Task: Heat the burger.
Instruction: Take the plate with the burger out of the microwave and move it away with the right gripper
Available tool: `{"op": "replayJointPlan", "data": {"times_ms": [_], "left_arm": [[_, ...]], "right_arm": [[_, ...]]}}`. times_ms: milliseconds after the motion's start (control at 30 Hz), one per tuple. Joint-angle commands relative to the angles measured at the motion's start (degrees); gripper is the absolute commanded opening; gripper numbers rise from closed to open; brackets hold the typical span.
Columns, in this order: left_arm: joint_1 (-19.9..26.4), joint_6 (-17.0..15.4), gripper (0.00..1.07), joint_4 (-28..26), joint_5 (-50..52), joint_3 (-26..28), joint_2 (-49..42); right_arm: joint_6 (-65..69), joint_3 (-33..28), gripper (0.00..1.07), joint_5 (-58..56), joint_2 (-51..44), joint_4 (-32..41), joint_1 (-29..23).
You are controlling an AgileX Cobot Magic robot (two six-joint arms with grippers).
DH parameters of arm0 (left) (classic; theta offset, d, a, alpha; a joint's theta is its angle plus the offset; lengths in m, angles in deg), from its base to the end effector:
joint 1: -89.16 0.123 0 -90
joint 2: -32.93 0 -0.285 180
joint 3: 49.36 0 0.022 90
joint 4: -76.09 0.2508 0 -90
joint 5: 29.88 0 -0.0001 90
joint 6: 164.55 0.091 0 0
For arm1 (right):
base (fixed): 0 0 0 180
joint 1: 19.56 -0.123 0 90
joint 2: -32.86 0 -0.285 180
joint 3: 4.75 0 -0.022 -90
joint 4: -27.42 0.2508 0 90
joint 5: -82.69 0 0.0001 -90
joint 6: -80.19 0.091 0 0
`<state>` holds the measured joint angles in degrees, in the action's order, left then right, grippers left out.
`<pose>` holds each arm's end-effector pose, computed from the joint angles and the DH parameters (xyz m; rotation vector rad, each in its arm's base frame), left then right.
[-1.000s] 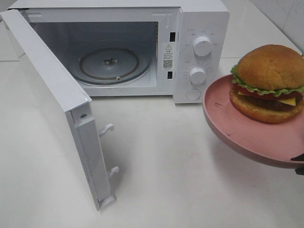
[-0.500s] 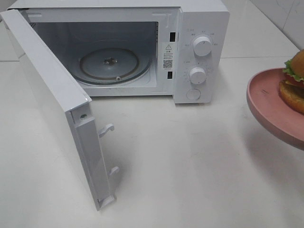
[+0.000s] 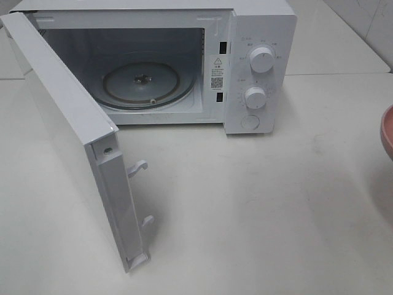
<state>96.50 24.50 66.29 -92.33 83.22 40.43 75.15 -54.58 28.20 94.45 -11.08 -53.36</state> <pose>-0.0080 -0.0149 0.2814 0.0438 2.0362 -0.0252 0.1369 0.0361 0.2293 -1.2962 2.3441 -0.7105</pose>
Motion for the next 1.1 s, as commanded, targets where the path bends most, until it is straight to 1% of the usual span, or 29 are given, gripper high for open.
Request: {"op": "replayJointPlan", "data": {"times_ms": [33,67,133,167,200,233,267,333,400,433,467,500,533,600,633,667,733,867,1000,1067,1100], "left_arm": [[-0.2,-0.4,0.98,-0.1,0.9,-0.2,-1.0],[-0.2,-0.4,0.98,-0.1,0.9,-0.2,-1.0],[-0.2,-0.4,0.98,-0.1,0.9,-0.2,-1.0],[-0.2,-0.4,0.98,-0.1,0.9,-0.2,-1.0],[-0.2,-0.4,0.98,-0.1,0.9,-0.2,-1.0],[-0.2,-0.4,0.98,-0.1,0.9,-0.2,-1.0],[-0.2,-0.4,0.98,-0.1,0.9,-0.2,-1.0],[-0.2,-0.4,0.98,-0.1,0.9,-0.2,-1.0],[-0.2,-0.4,0.98,-0.1,0.9,-0.2,-1.0],[-0.2,-0.4,0.98,-0.1,0.9,-0.2,-1.0],[-0.2,-0.4,0.98,-0.1,0.9,-0.2,-1.0],[-0.2,-0.4,0.98,-0.1,0.9,-0.2,-1.0],[-0.2,-0.4,0.98,-0.1,0.9,-0.2,-1.0],[-0.2,-0.4,0.98,-0.1,0.9,-0.2,-1.0],[-0.2,-0.4,0.98,-0.1,0.9,-0.2,-1.0],[-0.2,-0.4,0.98,-0.1,0.9,-0.2,-1.0],[-0.2,-0.4,0.98,-0.1,0.9,-0.2,-1.0],[-0.2,-0.4,0.98,-0.1,0.9,-0.2,-1.0],[-0.2,-0.4,0.98,-0.1,0.9,-0.2,-1.0],[-0.2,-0.4,0.98,-0.1,0.9,-0.2,-1.0],[-0.2,-0.4,0.98,-0.1,0.9,-0.2,-1.0]], "right_arm": [[8.9,0.4,0.0,0.3,2.9,-6.0,0.1],[8.9,0.4,0.0,0.3,2.9,-6.0,0.1],[15.9,0.4,0.0,0.2,5.8,-7.2,0.1],[15.9,0.4,0.0,0.2,5.8,-7.2,0.1],[20.3,0.4,0.0,0.4,7.3,-7.7,0.1],[20.3,0.4,0.0,0.4,7.3,-7.7,0.1],[25.0,0.4,0.0,0.5,9.1,-8.7,0.1],[26.9,0.4,0.0,0.5,9.8,-9.1,0.1],[33.5,0.4,0.0,0.5,12.0,-10.8,0.1],[33.5,0.4,0.0,0.5,12.0,-10.8,0.1],[38.0,0.4,0.0,0.6,13.6,-11.9,0.1],[38.0,0.4,0.0,0.6,13.6,-11.9,0.1],[41.8,0.4,0.0,0.6,15.2,-12.7,0.1],[43.9,0.4,0.0,0.6,16.0,-13.2,0.1],[47.5,0.4,0.0,0.7,17.5,-14.2,0.1],[47.5,0.4,0.0,0.7,17.5,-14.2,0.1],[53.0,0.4,0.0,1.0,20.3,-15.5,0.1],[57.2,0.4,0.0,1.4,23.0,-16.9,0.1],[62.7,0.4,0.0,1.9,28.4,-18.9,0.1],[63.5,0.4,0.0,2.2,29.2,-19.1,0.1],[65.2,0.4,0.0,3.2,31.4,-19.3,0.1]]}}
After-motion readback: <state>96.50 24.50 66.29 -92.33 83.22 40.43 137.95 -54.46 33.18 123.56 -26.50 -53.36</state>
